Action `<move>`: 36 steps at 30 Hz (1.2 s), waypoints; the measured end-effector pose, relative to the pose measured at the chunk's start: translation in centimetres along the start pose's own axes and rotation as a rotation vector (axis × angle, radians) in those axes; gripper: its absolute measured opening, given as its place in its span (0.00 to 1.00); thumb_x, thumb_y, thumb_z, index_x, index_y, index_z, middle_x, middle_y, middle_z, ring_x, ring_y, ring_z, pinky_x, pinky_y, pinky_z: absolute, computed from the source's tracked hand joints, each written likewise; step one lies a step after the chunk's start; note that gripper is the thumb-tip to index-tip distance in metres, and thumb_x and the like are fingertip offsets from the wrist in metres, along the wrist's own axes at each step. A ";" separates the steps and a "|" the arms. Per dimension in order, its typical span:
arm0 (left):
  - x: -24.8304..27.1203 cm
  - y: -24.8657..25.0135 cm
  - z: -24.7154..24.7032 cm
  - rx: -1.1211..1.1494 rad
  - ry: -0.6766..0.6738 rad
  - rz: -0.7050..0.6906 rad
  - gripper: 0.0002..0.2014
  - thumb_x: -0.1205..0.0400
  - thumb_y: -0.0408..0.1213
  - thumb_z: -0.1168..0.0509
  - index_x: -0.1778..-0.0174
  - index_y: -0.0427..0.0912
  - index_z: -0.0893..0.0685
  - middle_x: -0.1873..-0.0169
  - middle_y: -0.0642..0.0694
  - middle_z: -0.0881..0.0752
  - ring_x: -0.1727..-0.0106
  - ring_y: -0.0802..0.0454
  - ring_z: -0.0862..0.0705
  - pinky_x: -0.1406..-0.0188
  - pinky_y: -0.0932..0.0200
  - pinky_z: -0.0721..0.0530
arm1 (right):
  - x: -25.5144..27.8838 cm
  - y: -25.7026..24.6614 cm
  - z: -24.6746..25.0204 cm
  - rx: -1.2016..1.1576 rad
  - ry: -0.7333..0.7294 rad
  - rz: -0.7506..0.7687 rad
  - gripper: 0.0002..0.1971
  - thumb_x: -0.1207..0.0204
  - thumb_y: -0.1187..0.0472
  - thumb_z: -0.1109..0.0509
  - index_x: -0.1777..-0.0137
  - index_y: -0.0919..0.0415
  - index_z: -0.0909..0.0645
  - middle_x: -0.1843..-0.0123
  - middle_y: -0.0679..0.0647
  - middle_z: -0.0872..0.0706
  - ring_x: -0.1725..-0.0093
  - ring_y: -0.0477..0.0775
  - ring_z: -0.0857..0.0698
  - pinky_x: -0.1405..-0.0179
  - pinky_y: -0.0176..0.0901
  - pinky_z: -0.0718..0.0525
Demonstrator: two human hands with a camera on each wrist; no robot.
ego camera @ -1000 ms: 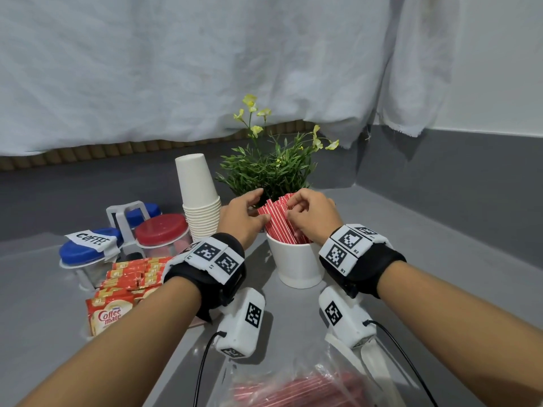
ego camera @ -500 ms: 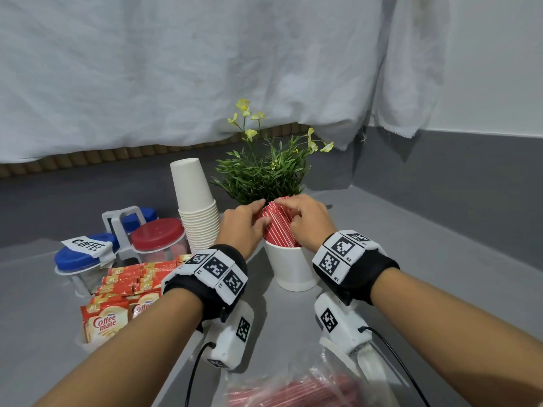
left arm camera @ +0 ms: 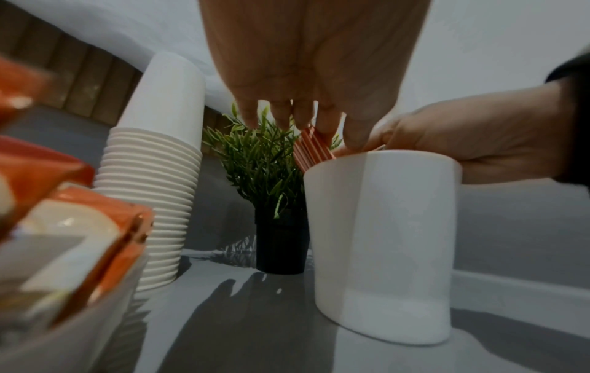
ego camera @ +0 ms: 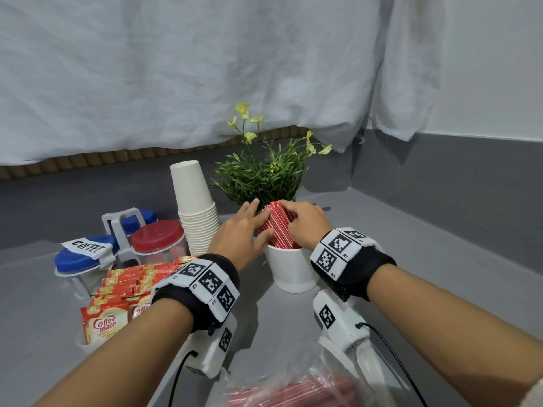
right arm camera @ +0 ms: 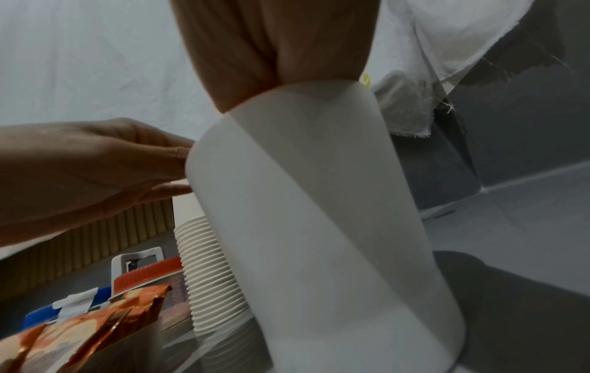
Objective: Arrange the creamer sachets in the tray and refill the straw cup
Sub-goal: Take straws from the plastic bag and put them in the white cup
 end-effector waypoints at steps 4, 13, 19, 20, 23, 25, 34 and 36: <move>0.1 0.2 -0.7 0.015 -0.054 0.024 0.31 0.14 0.49 0.50 0.18 0.41 0.52 0.17 0.45 0.58 0.16 0.50 0.52 0.18 0.52 0.48 | -0.2 -0.3 -0.2 0.063 -0.018 0.014 0.29 0.20 0.71 0.42 0.19 0.60 0.42 0.21 0.59 0.32 0.23 0.61 0.32 0.24 0.51 0.32; 0.5 -0.3 1.0 0.356 -0.051 0.140 0.38 0.15 0.49 0.47 0.20 0.50 0.69 0.19 0.43 0.42 0.24 0.42 0.30 0.27 0.55 0.34 | -0.8 0.0 -0.2 0.004 -0.080 -0.023 0.25 0.21 0.68 0.41 0.24 0.53 0.31 0.28 0.56 0.22 0.30 0.58 0.23 0.30 0.47 0.26; 3.0 0.7 5.4 0.385 0.040 0.175 0.36 0.14 0.45 0.46 0.18 0.45 0.61 0.19 0.40 0.41 0.25 0.43 0.30 0.27 0.56 0.35 | 0.9 -0.2 2.9 -0.036 -0.038 -0.056 0.24 0.21 0.69 0.42 0.25 0.56 0.29 0.24 0.55 0.26 0.28 0.56 0.24 0.33 0.42 0.28; 3.5 0.8 5.9 0.382 0.048 0.178 0.35 0.15 0.45 0.45 0.18 0.44 0.59 0.19 0.40 0.40 0.23 0.43 0.32 0.27 0.55 0.35 | 1.4 -0.2 3.4 -0.064 -0.024 -0.060 0.23 0.21 0.69 0.41 0.26 0.58 0.28 0.25 0.55 0.25 0.28 0.56 0.24 0.32 0.44 0.27; 5.2 1.4 7.0 0.413 0.065 0.197 0.32 0.15 0.43 0.43 0.18 0.42 0.49 0.22 0.37 0.34 0.25 0.41 0.30 0.28 0.53 0.32 | 3.2 0.5 4.1 -0.162 0.006 -0.086 0.19 0.22 0.70 0.40 0.32 0.62 0.23 0.34 0.57 0.19 0.37 0.55 0.21 0.36 0.50 0.23; 6.5 2.4 7.3 0.422 0.072 0.193 0.28 0.16 0.42 0.42 0.21 0.39 0.43 0.25 0.37 0.31 0.26 0.43 0.28 0.30 0.54 0.30 | 4.6 1.3 4.2 -0.194 0.025 -0.110 0.16 0.23 0.70 0.39 0.38 0.63 0.20 0.45 0.55 0.18 0.45 0.52 0.22 0.45 0.47 0.22; 12.7 6.6 4.6 0.499 0.036 0.191 0.18 0.18 0.35 0.39 0.33 0.37 0.27 0.38 0.39 0.20 0.39 0.43 0.21 0.39 0.54 0.24 | 12.9 3.2 4.4 -0.377 0.084 -0.175 0.10 0.25 0.75 0.40 0.55 0.63 0.21 0.67 0.53 0.21 0.69 0.50 0.23 0.69 0.37 0.26; 14.1 7.2 3.1 0.473 -0.033 0.203 0.17 0.18 0.36 0.39 0.33 0.37 0.25 0.37 0.39 0.20 0.37 0.44 0.22 0.39 0.56 0.26 | 15.0 3.7 3.9 -0.433 0.063 -0.226 0.12 0.24 0.76 0.43 0.62 0.61 0.25 0.69 0.54 0.23 0.75 0.49 0.23 0.75 0.37 0.24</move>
Point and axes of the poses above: each hand's wrist, its own x-axis away from the middle knuckle, its own z-axis out of the back of the hand, y = z × x, the point moved 9 cm from there along -x, towards the middle knuckle
